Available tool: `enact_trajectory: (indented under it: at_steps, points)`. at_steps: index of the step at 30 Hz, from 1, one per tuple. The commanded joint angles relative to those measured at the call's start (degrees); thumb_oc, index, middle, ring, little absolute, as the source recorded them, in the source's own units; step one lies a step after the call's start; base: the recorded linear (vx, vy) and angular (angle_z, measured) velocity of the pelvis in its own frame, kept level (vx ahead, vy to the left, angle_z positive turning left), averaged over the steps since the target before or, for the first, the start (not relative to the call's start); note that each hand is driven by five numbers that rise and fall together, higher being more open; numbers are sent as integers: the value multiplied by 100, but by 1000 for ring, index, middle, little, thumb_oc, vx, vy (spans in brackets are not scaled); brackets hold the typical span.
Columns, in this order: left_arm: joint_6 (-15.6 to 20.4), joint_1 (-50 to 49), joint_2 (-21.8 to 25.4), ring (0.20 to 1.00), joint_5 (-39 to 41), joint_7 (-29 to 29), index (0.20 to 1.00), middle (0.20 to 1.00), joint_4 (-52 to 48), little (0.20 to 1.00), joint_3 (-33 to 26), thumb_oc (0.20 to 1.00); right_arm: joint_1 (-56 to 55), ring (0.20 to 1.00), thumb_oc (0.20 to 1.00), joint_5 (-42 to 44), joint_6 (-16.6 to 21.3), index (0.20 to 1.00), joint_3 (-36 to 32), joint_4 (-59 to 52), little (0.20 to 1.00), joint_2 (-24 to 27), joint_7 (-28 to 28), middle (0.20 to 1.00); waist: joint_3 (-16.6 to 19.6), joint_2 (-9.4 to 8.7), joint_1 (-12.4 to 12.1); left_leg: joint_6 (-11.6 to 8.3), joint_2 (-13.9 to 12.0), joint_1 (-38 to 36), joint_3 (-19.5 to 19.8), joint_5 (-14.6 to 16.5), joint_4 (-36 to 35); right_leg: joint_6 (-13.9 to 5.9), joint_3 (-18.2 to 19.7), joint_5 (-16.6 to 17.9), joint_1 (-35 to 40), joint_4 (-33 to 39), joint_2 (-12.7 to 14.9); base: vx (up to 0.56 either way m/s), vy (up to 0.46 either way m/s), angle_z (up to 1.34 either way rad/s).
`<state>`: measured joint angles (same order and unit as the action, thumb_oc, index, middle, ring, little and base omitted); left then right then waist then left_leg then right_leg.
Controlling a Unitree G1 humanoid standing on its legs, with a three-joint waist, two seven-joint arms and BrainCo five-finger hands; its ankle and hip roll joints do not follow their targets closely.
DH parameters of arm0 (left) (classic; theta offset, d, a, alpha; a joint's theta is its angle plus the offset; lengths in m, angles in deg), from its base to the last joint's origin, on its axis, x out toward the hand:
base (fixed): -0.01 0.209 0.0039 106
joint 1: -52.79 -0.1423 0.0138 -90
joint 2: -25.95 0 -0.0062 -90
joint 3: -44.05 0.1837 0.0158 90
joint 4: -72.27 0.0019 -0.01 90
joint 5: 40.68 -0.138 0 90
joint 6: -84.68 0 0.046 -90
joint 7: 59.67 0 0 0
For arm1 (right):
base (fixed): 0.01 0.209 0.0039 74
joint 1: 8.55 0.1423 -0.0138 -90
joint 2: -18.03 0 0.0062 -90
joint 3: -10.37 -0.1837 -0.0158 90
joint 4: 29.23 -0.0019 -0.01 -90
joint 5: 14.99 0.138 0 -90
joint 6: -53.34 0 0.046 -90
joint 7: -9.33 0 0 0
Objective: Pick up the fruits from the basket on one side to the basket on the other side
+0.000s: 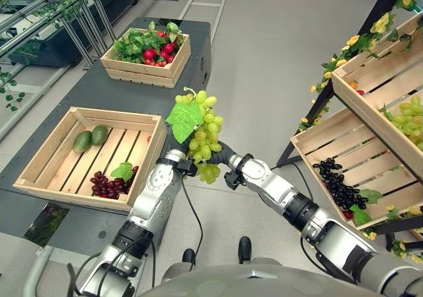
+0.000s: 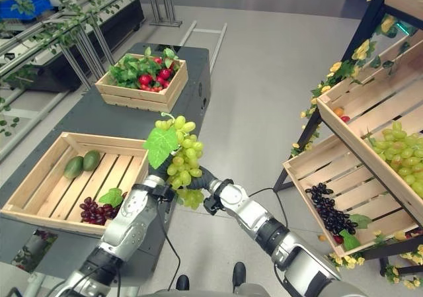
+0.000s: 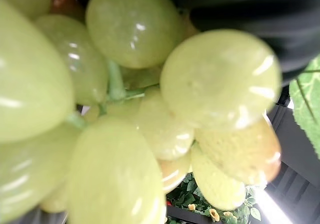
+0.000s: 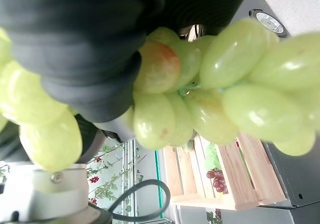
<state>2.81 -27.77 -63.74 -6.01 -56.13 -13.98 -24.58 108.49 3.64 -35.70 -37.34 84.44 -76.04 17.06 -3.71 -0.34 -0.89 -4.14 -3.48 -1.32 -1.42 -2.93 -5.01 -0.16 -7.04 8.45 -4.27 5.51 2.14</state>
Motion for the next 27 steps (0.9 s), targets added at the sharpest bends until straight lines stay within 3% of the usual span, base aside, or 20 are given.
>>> enact_trajectory:
  at_steps: [1, 16, 17, 18, 27]
  points:
    - [243, 662, -188, 200, 70, -144, 200, 200, 121, 200, 517, 200, 1047, 200, 200, 137, 536, 200, -45, -21, 200, -709, 0, 200, -49, -211, -70, 305, 363, -50, 185, 412, 1, -654, -53, -540, 497, -51, 281, 0, 0, 0]
    - [256, 658, -189, 200, 56, -123, 200, 200, 150, 200, 494, 200, 981, 200, 200, 98, 559, 200, -113, -23, 200, -646, -48, 200, -17, -202, -53, 298, 352, -89, 178, 429, 1, -653, -63, -556, 544, -51, 289, 0, 0, 0]
    - [257, 660, -186, 878, 52, -130, 878, 878, 148, 878, 493, 878, 976, 200, 200, 93, 562, 200, -120, -15, 200, -645, -47, 200, -17, -203, -53, 297, 352, -93, 176, 431, 1, -652, -65, -558, 548, -51, 287, 0, 0, 0]
    - [258, 662, -183, 1000, 47, -132, 1000, 1000, 151, 1000, 492, 1000, 975, 200, 200, 93, 561, 200, -120, -15, 200, -647, -50, 200, -16, -203, -53, 297, 351, -95, 175, 434, 1, -652, -68, -560, 551, -51, 286, 0, 0, 0]
    - [294, 651, -145, 1000, -96, -115, 1000, 1000, 94, 1000, 474, 1000, 956, 200, 200, 80, 572, 200, -138, 36, 200, -656, -55, 200, -2, -210, -51, 292, 350, -107, 180, 436, 1, -652, -67, -565, 569, -51, 278, 0, 0, 0]
